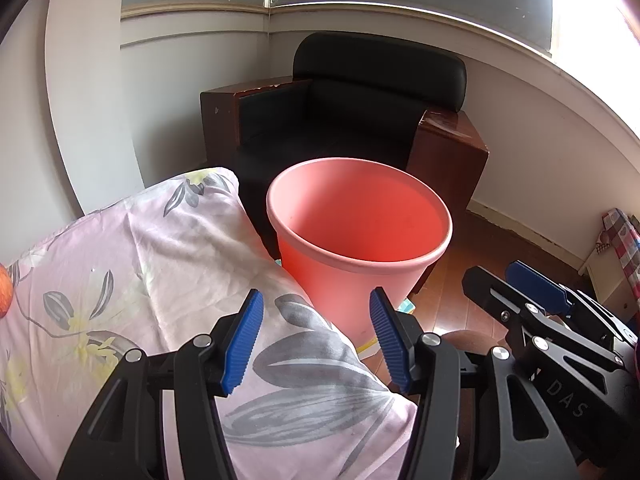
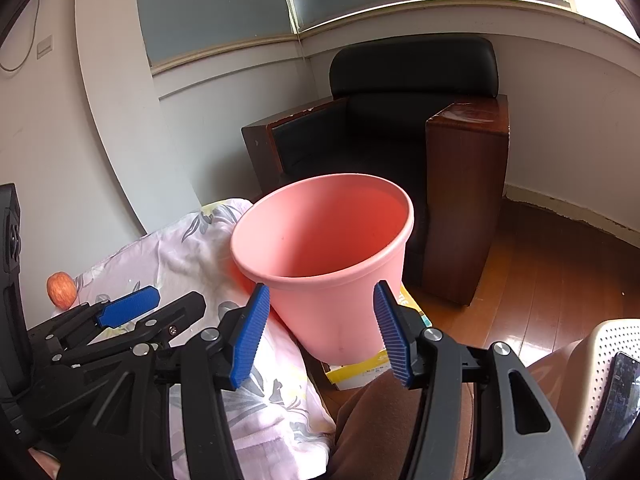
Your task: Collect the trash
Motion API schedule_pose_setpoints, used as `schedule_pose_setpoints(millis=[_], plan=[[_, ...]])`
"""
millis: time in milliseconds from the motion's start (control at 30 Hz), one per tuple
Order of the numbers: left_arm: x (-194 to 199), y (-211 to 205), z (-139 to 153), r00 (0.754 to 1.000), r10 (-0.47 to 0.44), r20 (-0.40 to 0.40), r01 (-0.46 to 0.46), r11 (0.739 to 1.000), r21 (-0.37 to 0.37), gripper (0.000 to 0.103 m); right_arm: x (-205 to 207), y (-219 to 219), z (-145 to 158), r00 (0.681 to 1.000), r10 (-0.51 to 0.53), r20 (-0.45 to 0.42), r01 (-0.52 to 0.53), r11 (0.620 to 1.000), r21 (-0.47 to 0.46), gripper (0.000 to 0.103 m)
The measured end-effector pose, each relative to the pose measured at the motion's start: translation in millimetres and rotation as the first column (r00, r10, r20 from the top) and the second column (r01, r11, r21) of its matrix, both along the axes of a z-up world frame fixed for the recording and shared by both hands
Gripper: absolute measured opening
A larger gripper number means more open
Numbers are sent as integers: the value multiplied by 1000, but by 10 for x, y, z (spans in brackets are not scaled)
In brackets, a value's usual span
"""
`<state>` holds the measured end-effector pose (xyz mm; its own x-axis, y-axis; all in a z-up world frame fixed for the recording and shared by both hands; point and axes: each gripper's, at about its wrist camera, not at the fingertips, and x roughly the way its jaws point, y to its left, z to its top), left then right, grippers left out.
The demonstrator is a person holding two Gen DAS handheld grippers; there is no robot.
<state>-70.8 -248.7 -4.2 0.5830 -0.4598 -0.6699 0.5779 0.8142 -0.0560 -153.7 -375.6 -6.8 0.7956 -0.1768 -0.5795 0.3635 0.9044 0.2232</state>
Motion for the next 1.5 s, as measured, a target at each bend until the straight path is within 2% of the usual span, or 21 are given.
schedule_pose_setpoints(millis=[1500], plan=[[7,1,-6,1000,0,-8,0,1000,-1,55,-11,-9,-21,1000,1,-4,-1,1000,0,55]])
